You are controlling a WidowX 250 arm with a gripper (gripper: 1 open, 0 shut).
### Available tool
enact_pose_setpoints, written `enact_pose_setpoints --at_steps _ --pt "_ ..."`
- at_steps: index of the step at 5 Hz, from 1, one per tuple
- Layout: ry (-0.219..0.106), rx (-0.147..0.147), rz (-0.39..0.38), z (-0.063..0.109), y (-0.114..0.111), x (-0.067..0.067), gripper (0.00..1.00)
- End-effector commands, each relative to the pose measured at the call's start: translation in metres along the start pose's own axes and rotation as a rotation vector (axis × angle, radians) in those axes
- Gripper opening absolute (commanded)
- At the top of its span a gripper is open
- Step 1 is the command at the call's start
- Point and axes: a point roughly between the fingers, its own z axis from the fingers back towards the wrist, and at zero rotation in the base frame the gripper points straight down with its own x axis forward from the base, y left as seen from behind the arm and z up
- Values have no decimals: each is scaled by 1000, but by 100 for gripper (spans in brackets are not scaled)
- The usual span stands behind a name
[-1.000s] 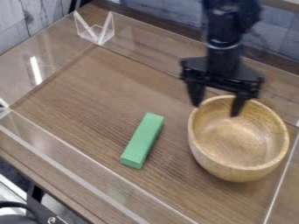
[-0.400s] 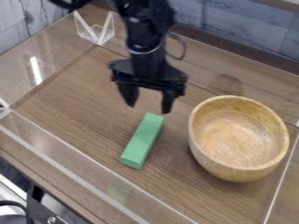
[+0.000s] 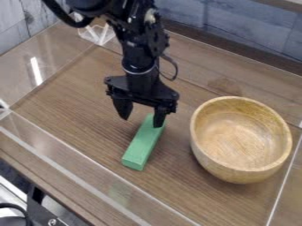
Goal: Put green stick into wooden bowl
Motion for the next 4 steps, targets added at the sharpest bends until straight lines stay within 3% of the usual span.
enact_pose_setpoints --at_steps 1,4 --pt "-26 2 -47 2 0 10 100" --pt "2 11 -123 -18 4 -7 100"
